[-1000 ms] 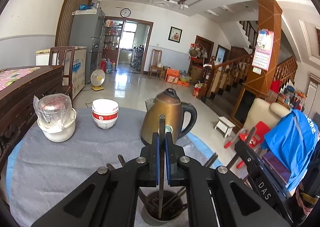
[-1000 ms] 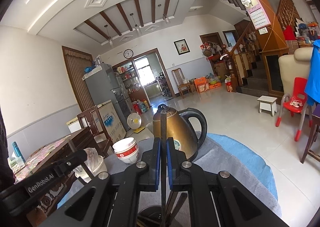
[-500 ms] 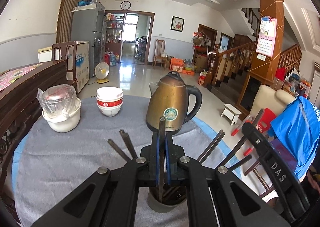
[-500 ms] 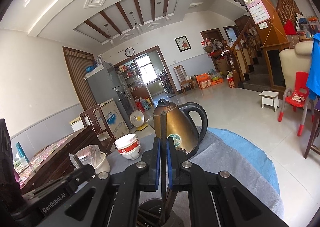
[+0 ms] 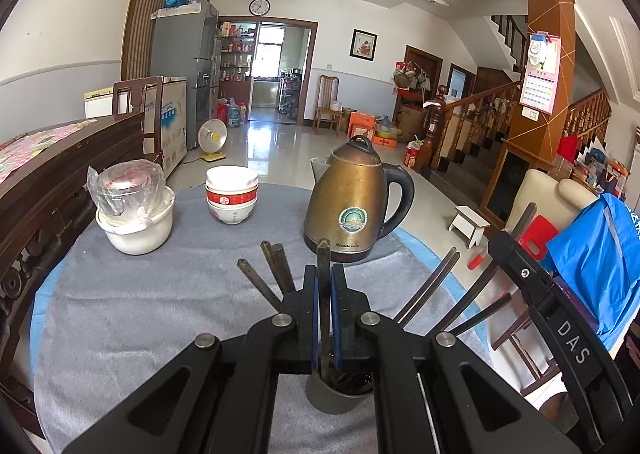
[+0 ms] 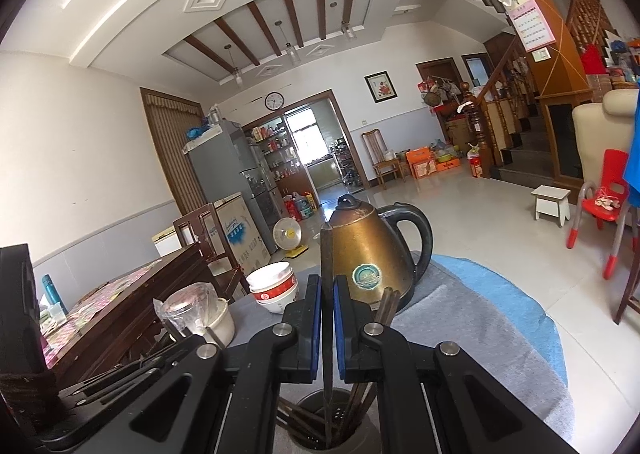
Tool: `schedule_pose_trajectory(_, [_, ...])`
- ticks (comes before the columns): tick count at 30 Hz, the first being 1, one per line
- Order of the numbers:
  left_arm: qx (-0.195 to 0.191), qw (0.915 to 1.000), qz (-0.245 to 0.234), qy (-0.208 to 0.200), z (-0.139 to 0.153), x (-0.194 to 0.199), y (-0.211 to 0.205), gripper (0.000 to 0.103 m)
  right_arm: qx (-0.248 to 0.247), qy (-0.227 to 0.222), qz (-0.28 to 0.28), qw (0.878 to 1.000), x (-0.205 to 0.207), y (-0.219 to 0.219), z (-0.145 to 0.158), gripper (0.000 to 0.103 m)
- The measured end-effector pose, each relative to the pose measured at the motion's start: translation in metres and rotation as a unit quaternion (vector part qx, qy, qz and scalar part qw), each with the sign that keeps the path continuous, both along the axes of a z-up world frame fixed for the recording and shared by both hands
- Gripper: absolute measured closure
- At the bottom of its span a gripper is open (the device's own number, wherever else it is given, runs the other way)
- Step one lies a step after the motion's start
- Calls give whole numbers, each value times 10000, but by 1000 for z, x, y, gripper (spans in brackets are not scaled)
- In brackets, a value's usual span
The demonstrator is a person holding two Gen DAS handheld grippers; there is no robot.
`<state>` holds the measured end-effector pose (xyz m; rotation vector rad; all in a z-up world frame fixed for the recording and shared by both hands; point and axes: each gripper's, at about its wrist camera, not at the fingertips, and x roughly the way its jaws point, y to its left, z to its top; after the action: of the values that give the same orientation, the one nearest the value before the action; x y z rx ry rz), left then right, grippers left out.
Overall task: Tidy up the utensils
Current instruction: 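Open both tools to release the chopsticks into the holder cup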
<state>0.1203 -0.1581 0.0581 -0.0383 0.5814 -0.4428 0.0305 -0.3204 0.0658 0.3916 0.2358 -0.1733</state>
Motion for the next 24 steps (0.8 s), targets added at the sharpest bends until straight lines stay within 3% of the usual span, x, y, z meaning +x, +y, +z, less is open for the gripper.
schedule_pose_trajectory(18, [-47, 9996, 29, 281, -10, 3, 18, 94, -33, 240, 161, 9996, 7, 14, -5, 93])
schedule_pose_trajectory(20, [-17, 9996, 69, 290, -11, 4, 21, 90, -14, 262, 163, 9995, 7, 14, -6, 93])
schedule_pose_trajectory(24, [49, 9993, 158, 334, -14, 4, 27, 69, 44, 342, 173, 9993, 8, 13, -7, 92])
